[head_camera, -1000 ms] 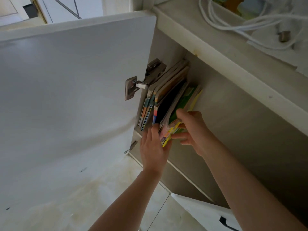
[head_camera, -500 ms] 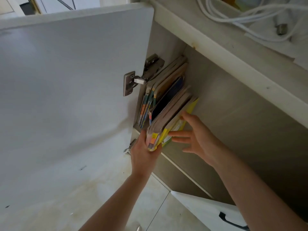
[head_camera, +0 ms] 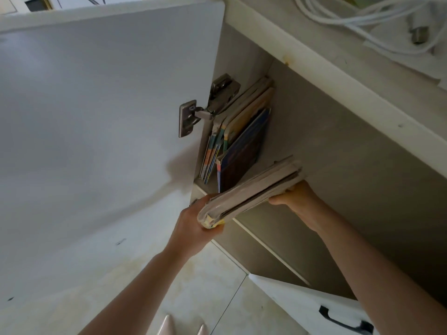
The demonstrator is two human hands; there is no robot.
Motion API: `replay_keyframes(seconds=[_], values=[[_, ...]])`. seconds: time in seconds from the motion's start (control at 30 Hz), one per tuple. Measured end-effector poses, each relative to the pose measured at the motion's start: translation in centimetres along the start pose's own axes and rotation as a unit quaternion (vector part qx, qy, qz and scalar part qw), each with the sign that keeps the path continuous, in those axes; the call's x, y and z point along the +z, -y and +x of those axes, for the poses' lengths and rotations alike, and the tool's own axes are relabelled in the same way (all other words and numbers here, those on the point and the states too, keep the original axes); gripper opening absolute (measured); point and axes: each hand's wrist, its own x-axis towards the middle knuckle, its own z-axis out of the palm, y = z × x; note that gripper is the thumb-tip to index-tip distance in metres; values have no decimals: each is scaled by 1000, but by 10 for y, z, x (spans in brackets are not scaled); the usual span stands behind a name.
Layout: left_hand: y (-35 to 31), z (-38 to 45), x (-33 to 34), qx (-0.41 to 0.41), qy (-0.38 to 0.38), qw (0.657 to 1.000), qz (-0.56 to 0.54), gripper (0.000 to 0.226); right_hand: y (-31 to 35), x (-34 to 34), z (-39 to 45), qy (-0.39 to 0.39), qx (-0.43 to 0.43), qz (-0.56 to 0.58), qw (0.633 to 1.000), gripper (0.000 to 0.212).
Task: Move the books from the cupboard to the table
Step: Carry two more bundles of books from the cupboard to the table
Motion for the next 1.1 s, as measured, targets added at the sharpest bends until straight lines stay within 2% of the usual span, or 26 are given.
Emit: replay_keyframes(seconds=[0.07,0.13,0.2,0.27,0.3,0.37,0.47,0.53,0.67,0.77,0.83,0.9,1.03,1.1], values=[[2,0,-7,-30,27,999,4,43,3,3,0,13,-28,-17,999,63],[-4,-1,-14,-71,21,997,-1,39,5,8,-1,21,-62,-29,997,73],[-5,-4,-18,-82,12,996,-35,44,0,11,1,10,-97,-29,995,79],[-5,-11,-25,-84,25,995,-50,32,-8,15,-2,-7,-128,-43,991,76],[-5,-15,-29,-80,30,995,-46,32,-13,18,-4,-16,-143,-52,988,72],[-3,-23,-35,-65,48,996,-30,50,-24,23,-12,-28,-159,-57,985,65],[2,-38,-47,-55,75,995,-35,63,-33,31,-34,-27,-153,-43,987,62],[-1,-52,-55,-70,87,993,-37,64,-37,35,-53,-26,-125,-40,991,63],[-36,-85,-78,-115,123,983,-74,62,-26,34,-108,-31,-102,-18,994,64],[-72,-115,-94,-116,125,976,-135,66,-7,30,-154,-15,-92,10,996,62],[-98,-136,-104,-125,99,969,-186,72,8,30,-181,4,-83,32,996,68],[-118,-158,-108,-155,37,958,-240,77,20,32,-202,12,-72,64,995,68],[-165,-208,-114,-220,-109,930,-274,75,52,32,-250,3,-81,85,993,40],[-186,-232,-116,-226,-174,917,-278,72,62,31,-271,34,-92,116,988,40]])
